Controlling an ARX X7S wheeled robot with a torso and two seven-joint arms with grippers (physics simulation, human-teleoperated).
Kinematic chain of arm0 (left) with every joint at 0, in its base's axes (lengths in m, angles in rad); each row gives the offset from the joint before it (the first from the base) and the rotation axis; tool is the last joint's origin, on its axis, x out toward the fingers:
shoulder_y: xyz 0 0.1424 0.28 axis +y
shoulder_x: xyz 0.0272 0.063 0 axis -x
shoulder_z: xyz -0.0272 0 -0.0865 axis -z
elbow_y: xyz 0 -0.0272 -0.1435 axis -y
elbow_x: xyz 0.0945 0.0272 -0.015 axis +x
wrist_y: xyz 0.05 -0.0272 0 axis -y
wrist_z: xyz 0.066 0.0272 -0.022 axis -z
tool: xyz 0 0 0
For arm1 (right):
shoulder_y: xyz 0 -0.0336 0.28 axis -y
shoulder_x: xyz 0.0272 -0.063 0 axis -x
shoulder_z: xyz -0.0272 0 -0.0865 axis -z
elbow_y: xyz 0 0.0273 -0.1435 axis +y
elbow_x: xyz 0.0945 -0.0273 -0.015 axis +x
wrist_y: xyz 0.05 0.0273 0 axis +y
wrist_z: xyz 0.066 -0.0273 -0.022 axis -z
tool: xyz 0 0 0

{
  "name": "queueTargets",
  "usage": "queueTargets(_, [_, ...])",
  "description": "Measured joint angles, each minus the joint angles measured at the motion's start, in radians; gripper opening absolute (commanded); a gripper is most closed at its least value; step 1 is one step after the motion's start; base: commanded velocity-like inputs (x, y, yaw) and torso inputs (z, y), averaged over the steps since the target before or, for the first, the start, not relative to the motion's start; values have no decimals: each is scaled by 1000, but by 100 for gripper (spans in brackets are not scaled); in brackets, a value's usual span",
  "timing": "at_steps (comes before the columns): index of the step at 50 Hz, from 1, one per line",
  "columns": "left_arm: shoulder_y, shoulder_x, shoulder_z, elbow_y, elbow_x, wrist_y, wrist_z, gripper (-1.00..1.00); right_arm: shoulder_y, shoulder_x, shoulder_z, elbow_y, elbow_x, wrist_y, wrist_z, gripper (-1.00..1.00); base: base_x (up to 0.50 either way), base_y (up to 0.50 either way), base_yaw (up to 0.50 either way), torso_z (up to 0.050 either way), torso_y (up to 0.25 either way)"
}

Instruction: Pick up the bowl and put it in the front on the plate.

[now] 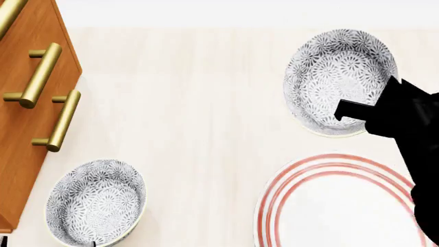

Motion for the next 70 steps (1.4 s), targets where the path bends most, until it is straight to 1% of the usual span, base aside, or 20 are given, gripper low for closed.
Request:
queueTargets(12, [-7,0,7,-2,-7,-19,6,100,-165,216,17,-157,13,-143,-114,-100,0,0,0,0,0])
queueTargets(24, [-12,-2,15,-2,-8,-33,11,100,-276,341,-1,-231,10,-217,-284,-100,0,0,0,0,1])
queueTargets(32, [-16,-4,21,-4,-13,-42,17,100,-309,376,-8,-214,30,-213,-404,-100,0,0,0,0,0])
queueTargets(44, [-20,-6,30,-5,-19,-53,23,100,-325,414,-3,-161,31,-215,-511,-100,0,0,0,0,0])
queueTargets(70, [-29,-11,45,-17,-42,-67,33,100,-385,462,-28,-162,-63,-226,-627,-100,0,0,0,0,0])
